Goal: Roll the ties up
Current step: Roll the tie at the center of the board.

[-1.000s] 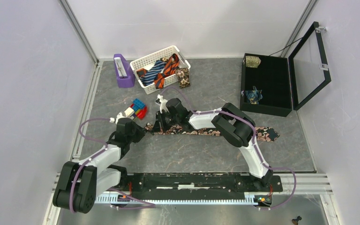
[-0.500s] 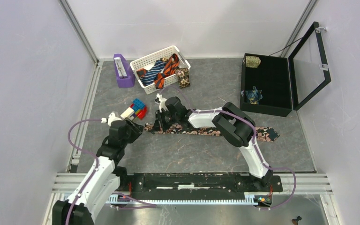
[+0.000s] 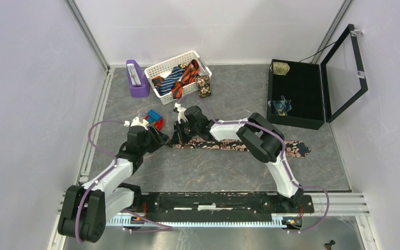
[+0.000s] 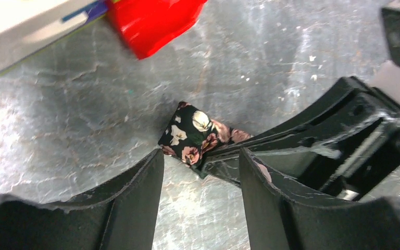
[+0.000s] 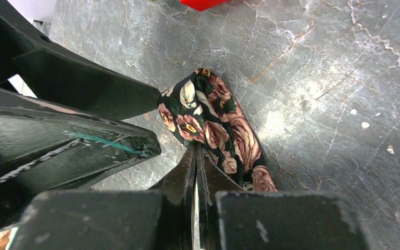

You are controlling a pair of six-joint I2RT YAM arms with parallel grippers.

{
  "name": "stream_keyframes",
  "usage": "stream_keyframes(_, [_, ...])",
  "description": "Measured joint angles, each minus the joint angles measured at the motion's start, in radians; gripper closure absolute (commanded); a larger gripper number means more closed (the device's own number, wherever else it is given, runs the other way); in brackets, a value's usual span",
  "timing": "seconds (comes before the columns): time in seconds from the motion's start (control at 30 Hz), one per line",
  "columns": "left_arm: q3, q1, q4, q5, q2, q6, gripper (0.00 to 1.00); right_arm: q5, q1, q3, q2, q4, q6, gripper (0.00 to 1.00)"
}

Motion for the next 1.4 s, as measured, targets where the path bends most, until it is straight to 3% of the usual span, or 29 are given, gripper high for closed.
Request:
stream_keyframes(0.13, [0.001,0.000,0.042,-0.002,-0.003,0.033,0.45,0.000,-0.003,0.000,0.000,-0.004,-0.006,0.96])
stream_keyframes(0.43, [0.020,0.015,0.019,-0.082,0.039,0.068,0.47,-0.001,-0.003,0.004,0.000,-0.009,-0.010,0.96])
stream_keyframes(0.7, [0.047,0.048,0.111,0.030,0.178,0.104,0.57,-0.004,-0.010,0.013,0.000,-0.018,-0.012,0.96])
stream_keyframes(1.07, [0.016,0.105,0.227,0.168,0.219,0.106,0.51,-0.005,-0.031,0.016,0.000,-0.028,-0.018,0.96])
stream_keyframes(1.4, [-0.018,0.105,0.238,0.172,0.169,0.069,0.55,-0.008,-0.029,0.016,0.000,-0.028,-0.017,0.96])
